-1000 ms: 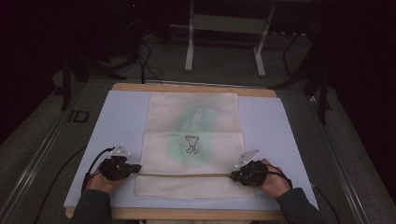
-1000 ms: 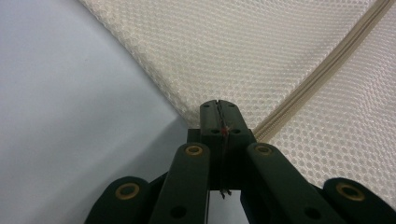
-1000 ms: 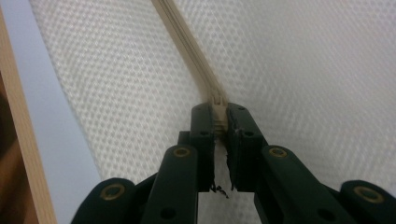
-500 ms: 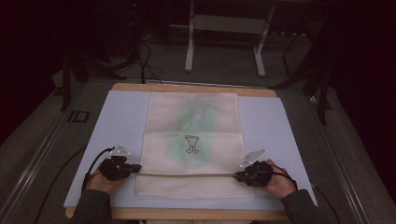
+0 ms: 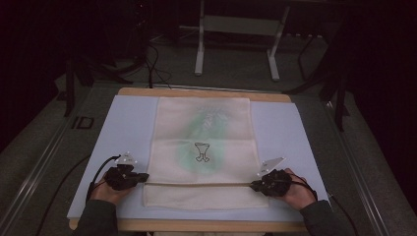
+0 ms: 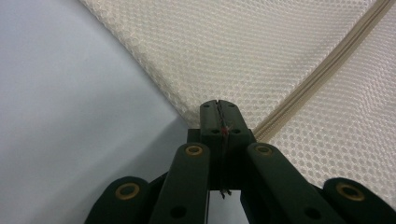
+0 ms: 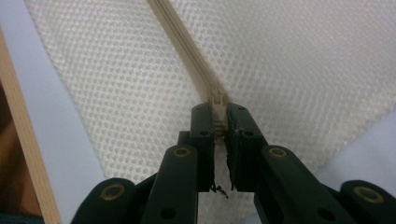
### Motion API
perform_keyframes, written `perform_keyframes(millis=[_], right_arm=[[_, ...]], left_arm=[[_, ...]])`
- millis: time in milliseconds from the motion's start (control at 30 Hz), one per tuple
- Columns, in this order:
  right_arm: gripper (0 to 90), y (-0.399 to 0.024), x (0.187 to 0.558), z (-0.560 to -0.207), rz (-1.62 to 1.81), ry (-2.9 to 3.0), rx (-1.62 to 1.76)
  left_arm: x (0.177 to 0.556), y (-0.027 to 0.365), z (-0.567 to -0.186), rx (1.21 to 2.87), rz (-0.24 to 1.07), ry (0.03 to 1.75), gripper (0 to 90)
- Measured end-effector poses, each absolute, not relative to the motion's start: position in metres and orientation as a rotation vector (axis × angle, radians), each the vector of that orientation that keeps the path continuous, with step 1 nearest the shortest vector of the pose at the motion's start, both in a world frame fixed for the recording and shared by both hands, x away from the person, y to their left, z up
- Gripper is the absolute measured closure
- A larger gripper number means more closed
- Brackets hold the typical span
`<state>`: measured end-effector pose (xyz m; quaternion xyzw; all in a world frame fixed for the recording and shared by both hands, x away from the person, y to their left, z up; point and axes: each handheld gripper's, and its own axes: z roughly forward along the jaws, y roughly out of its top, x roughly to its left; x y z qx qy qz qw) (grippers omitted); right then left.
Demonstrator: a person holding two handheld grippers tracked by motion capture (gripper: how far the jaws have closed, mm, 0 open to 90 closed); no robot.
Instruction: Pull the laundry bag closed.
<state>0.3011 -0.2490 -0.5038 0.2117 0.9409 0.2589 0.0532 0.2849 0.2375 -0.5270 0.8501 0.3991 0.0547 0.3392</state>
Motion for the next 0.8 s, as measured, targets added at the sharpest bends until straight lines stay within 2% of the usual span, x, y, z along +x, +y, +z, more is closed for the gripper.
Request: perform_keyframes(millis=[800], right_arm=[[82.4,-0.272,0.303,-0.502,0.806,2.850,0.707]], left_arm=[[0.285,0.237,-0.527,2.211,0.141,1.041,89.8]])
